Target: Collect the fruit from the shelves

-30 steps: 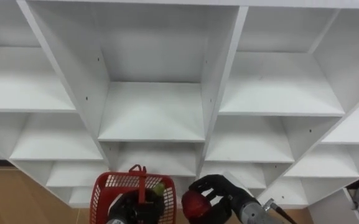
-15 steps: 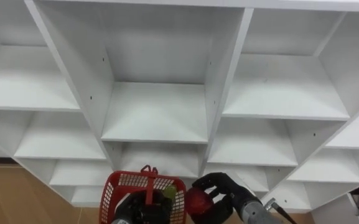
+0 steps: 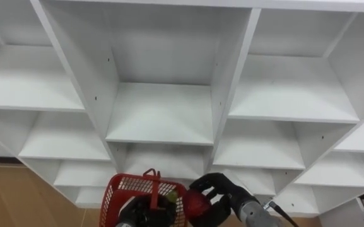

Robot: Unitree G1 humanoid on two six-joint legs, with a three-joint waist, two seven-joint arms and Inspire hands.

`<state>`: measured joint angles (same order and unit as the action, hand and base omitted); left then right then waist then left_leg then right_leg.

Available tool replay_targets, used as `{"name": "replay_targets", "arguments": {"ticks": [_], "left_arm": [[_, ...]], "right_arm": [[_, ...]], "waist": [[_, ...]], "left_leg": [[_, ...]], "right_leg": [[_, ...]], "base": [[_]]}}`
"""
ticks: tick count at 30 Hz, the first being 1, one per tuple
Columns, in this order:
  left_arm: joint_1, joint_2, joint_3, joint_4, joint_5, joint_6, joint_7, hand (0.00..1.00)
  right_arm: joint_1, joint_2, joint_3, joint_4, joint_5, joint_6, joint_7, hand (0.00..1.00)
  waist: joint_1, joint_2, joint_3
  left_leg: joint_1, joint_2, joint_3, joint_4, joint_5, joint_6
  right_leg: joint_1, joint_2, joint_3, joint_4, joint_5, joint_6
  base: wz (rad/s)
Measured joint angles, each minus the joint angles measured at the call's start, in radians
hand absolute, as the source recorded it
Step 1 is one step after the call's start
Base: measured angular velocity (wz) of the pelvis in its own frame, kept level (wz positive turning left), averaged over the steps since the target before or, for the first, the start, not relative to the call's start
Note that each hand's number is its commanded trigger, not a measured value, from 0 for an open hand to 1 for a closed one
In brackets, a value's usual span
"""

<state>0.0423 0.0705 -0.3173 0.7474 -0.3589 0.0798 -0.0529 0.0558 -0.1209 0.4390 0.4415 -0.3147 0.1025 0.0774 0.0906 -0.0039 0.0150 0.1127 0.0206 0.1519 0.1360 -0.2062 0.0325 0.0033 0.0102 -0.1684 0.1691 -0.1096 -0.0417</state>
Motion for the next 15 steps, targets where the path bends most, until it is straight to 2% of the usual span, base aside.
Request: {"name": "replay_targets", "arguments": {"ticks": [5, 15], "left_arm": [[0.000, -0.012, 0.000, 0.001, 0.000, 0.000, -0.002, 1.00], [0.000, -0.011, 0.000, 0.001, 0.001, 0.001, -0.003, 1.00]], "right_arm": [[-0.001, -0.003, 0.011, -0.105, -0.017, 0.000, 0.025, 1.00], [-0.001, -0.002, 0.013, -0.120, -0.044, 0.000, 0.052, 1.00]], "waist": [[-0.001, 0.002, 0.0010], [-0.002, 0.002, 0.0007]], "left_leg": [[-0.002, 0.000, -0.001, 0.000, 0.000, 0.000], [0.002, -0.001, -0.012, 0.002, 0.000, 0.000]], "right_leg": [[-0.001, 0.000, 0.000, 0.000, 0.000, 0.000], [0.008, -0.001, 0.000, 0.001, -0.002, 0.001]], "base": [[0.00], [0.02]]}}
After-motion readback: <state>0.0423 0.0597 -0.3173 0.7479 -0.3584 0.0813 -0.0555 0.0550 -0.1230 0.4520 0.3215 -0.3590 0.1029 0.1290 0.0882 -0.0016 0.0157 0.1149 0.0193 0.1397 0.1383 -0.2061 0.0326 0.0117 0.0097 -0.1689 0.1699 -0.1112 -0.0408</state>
